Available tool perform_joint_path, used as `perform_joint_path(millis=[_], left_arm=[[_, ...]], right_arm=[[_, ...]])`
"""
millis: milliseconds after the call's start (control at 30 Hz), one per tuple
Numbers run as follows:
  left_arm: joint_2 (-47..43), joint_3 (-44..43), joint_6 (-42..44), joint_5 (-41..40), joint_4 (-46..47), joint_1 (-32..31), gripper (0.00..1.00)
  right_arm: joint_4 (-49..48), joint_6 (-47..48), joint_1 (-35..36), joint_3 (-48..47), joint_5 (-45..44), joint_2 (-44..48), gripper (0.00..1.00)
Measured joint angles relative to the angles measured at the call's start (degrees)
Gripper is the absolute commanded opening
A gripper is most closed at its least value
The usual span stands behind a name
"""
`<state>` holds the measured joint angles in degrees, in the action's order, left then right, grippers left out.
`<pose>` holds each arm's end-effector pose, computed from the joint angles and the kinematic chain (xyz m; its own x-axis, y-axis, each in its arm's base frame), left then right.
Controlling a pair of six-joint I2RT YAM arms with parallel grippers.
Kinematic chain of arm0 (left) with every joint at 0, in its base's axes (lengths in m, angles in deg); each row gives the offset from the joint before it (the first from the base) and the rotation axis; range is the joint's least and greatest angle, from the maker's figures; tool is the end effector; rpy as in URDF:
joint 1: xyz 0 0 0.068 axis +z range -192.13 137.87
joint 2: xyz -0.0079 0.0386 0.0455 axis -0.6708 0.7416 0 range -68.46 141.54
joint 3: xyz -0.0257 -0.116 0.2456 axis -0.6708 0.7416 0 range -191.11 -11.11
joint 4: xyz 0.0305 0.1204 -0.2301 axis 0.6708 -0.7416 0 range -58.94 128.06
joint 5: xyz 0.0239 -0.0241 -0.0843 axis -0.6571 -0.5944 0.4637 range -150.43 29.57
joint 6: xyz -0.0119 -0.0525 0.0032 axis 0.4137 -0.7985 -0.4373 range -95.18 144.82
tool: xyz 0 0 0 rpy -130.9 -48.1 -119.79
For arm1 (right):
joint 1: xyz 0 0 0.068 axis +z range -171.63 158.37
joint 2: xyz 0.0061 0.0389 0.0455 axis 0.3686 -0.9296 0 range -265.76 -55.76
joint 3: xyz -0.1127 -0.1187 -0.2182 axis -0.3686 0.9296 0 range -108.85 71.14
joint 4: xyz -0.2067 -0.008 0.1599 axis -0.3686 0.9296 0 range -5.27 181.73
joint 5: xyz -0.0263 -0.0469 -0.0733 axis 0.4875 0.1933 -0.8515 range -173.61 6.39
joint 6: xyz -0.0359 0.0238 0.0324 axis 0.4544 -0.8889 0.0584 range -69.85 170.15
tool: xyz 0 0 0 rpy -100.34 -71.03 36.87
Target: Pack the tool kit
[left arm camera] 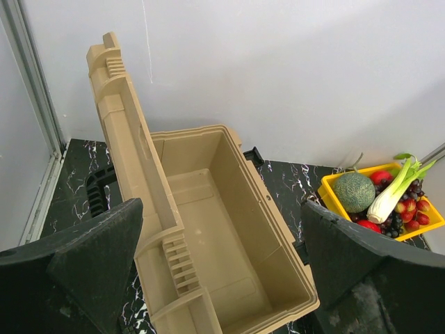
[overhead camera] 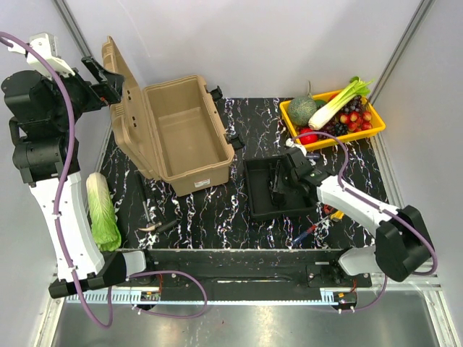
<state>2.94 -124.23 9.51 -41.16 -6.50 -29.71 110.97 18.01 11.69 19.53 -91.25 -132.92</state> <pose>0.1844 0.0287 0.5662 -0.0779 -0.2725 -0.9590 0.1020 0.9547 -0.2795 0.2332 0.1476 0.2335 -0.8091 0.0992 -0.5793 -0.0534 0.9692 0.2405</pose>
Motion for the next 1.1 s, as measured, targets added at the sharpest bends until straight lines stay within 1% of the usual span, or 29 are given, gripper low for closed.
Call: perform_joint_path(millis=[200, 367, 400, 433, 500, 533, 567, 633, 700, 767, 900, 933, 1033, 1100], left_arm=[[0.0, 0.0, 0.0, 0.0, 0.0, 0.0, 0.99], [0.0, 0.0, 0.0, 0.0, 0.0, 0.0, 0.99], [0.0, 0.0, 0.0, 0.0, 0.0, 0.0, 0.99], [0.0, 0.0, 0.0, 0.0, 0.0, 0.0, 0.99], [0.0, 0.0, 0.0, 0.2, 0.0, 0.0, 0.99], [0.0, 0.0, 0.0, 0.3, 0.0, 0.0, 0.99], [0.0, 0.0, 0.0, 0.4, 0.0, 0.0, 0.99], [0.0, 0.0, 0.0, 1.1, 0.0, 0.0, 0.99], [-0.3, 0.2, -0.3, 1.9, 0.1, 0.0, 0.99], [-1.3, 1.6, -0.8, 2.9, 0.2, -0.2, 0.99], [-4.0, 5.4, -1.8, 5.4, 0.3, -1.8, 0.99], [-4.6, 6.3, -2.1, 6.1, 0.3, -2.4, 0.99], [-6.5, 9.3, -2.6, 7.8, 0.5, -4.4, 0.99], [-8.0, 11.6, -2.7, 8.3, 0.5, -5.1, 0.99]], right_arm=[[-6.5, -1.3, 0.0, 0.3, 2.8, -6.2, 0.00], [-9.1, -2.4, 0.0, 0.3, 2.7, -10.6, 0.00], [-9.6, -2.8, 0.0, 0.4, 2.6, -11.0, 0.01], [-10.4, -3.1, 0.0, 0.7, 2.6, -11.0, 0.09], [-11.1, -3.9, 0.0, 1.1, 2.4, -11.0, 0.34], [-11.2, -4.1, 0.0, 1.2, 2.3, -11.0, 0.49], [-11.2, -4.2, 0.0, 1.1, 2.1, -11.0, 0.59], [-10.6, -4.2, 0.0, 1.1, 0.7, -10.4, 0.73], [-9.2, -3.8, 0.0, 1.1, -1.1, -9.1, 0.79], [-7.7, -2.9, 0.0, 0.4, -2.4, -7.0, 0.81], [-5.8, 0.0, 0.1, -4.2, -3.4, -3.7, 0.81], [-5.9, 1.0, 0.2, -5.3, -3.2, -3.1, 0.80], [-7.2, 4.4, 1.0, -6.8, -0.6, -1.9, 0.79], [-8.1, 7.1, 3.1, -6.8, 1.4, -1.7, 0.78]])
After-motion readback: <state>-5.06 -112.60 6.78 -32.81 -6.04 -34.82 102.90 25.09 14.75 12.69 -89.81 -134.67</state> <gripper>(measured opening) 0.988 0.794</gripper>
